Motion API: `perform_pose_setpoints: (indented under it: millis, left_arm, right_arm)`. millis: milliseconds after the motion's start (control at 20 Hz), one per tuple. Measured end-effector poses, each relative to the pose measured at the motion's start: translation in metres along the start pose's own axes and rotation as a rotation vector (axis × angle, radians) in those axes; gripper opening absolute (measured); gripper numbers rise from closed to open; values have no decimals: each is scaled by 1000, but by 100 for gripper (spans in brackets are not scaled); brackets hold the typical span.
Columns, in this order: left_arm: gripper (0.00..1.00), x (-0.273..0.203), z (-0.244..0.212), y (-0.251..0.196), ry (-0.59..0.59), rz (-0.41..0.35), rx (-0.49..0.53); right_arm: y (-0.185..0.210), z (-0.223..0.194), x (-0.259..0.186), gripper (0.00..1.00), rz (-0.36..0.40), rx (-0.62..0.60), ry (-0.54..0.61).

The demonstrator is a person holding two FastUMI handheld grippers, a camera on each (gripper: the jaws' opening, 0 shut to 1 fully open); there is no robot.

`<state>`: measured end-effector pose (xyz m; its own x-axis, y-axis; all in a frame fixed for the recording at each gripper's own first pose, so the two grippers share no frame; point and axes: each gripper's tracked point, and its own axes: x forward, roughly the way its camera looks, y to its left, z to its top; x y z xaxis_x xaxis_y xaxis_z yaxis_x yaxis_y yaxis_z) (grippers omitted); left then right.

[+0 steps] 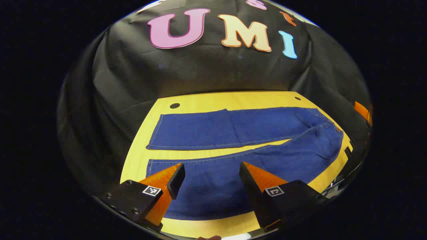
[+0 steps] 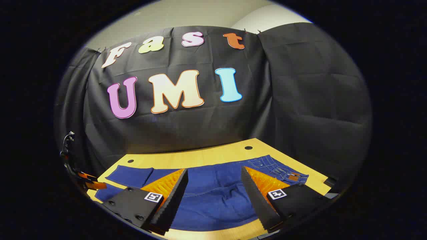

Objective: Grasp the waist and the cuffs of the jeans and fold them to make the two legs overlap; first hold the waist and fold one-third of the jeans toward the cuffs, then hold the cuffs and fold the remaining one-third in the same direction to finish folding.

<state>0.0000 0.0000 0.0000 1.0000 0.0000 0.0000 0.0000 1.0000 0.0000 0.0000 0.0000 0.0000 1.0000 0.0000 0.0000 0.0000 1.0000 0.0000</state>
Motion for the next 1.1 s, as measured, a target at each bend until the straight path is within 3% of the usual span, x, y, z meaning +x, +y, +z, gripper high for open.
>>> perform_pose_setpoints:
  millis: [450, 750, 850, 1000, 1100]
  left_arm:
    - [98, -14, -62, 6, 198, -149, 239]
    - [98, -19, -106, 11, 354, -298, 393]
    - [98, -19, -119, 16, 401, -336, 439]
    - [98, -19, -133, 27, 474, -357, 523]
    - [100, -17, -139, 35, 508, -357, 577]
  right_arm:
    - [7, -26, -5, 98, 27, -19, 59]
    - [15, -44, -11, 95, 42, -48, 104]
    - [18, -50, -13, 98, 45, -46, 116]
    - [15, -60, -19, 94, 33, -46, 136]
    - [13, -63, -21, 98, 20, -46, 139]
